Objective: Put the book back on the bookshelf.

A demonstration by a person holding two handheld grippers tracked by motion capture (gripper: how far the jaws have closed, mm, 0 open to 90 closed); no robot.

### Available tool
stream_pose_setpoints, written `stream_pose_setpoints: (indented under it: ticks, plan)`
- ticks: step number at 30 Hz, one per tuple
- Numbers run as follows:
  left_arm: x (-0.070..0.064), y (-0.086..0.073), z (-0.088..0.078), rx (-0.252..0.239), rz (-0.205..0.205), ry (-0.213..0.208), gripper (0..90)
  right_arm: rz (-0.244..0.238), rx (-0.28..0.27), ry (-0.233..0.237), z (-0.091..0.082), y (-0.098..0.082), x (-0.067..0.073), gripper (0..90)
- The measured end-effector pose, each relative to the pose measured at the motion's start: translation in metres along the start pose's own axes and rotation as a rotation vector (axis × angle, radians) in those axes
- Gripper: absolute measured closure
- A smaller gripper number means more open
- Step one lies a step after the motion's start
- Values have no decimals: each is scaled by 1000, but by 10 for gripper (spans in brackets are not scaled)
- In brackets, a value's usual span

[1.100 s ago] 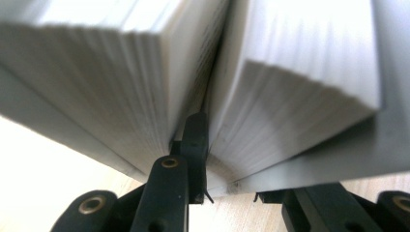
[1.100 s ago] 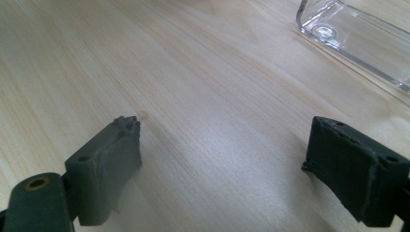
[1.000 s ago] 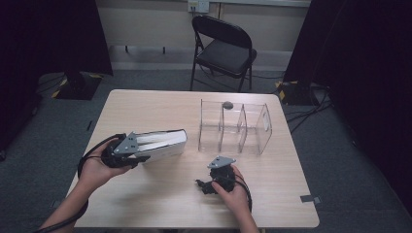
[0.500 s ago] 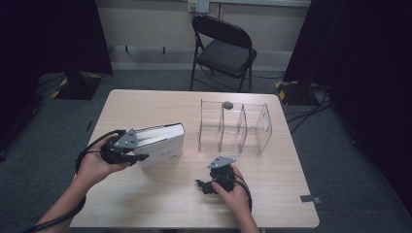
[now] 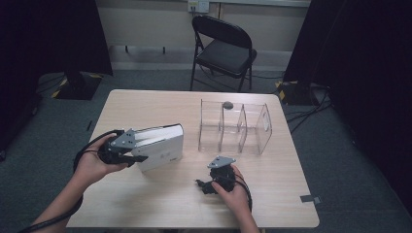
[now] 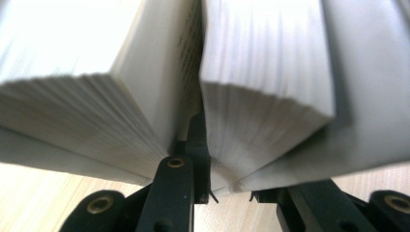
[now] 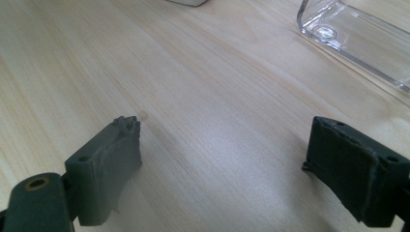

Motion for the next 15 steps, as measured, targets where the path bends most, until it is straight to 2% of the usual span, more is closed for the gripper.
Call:
stream_pose_setpoints:
  ticks: [8,15]
  plan:
    - [-3,0,-1,-20,-8,-19,744,1,0,0,0,0,0,110]
    - [-5,0,-4,-25,6,-45,745,0,0,0,0,0,0,110]
Point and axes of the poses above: each handheld gripper's, and its own axes: z roughly forward along the jaws, y roughly out of its top, x roughly to its left, the point moved 1 cm from there along z, roughly forward along the jaws, and after that the axes turned 15 degrees about z, right-handed, at the moved point
